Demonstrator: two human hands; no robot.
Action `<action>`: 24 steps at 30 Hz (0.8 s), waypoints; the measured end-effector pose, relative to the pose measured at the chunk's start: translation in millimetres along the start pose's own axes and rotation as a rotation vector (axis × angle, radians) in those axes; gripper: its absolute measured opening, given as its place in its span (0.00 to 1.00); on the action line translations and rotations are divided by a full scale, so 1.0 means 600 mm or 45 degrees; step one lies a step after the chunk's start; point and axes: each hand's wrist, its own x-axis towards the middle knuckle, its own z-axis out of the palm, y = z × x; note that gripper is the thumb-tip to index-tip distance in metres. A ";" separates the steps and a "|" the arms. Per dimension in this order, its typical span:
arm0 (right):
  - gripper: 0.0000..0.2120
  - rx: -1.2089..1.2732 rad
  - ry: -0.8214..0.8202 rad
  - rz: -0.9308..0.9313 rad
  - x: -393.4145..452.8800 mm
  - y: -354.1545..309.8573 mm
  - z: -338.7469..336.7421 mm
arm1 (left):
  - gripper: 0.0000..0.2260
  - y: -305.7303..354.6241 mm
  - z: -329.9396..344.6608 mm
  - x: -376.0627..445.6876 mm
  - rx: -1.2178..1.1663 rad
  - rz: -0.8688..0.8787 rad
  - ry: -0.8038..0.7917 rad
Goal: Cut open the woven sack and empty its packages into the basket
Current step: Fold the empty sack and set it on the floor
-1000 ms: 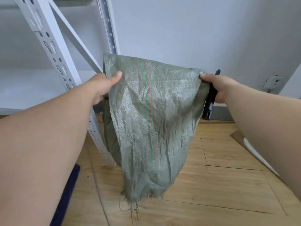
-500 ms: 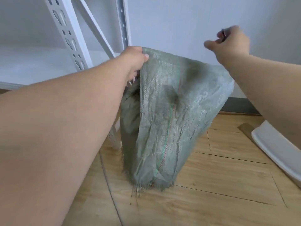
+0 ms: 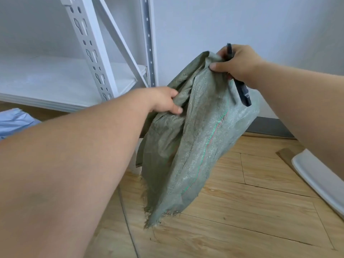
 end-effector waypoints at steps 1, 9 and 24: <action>0.08 0.039 0.031 0.013 0.001 -0.001 -0.002 | 0.17 -0.004 0.010 0.001 0.171 -0.030 0.113; 0.10 -0.022 0.206 0.023 0.017 -0.005 -0.002 | 0.31 -0.017 0.101 0.009 -0.796 0.162 0.305; 0.08 -0.186 0.002 -0.004 0.010 -0.022 0.012 | 0.14 0.071 0.147 -0.004 -0.489 0.207 0.547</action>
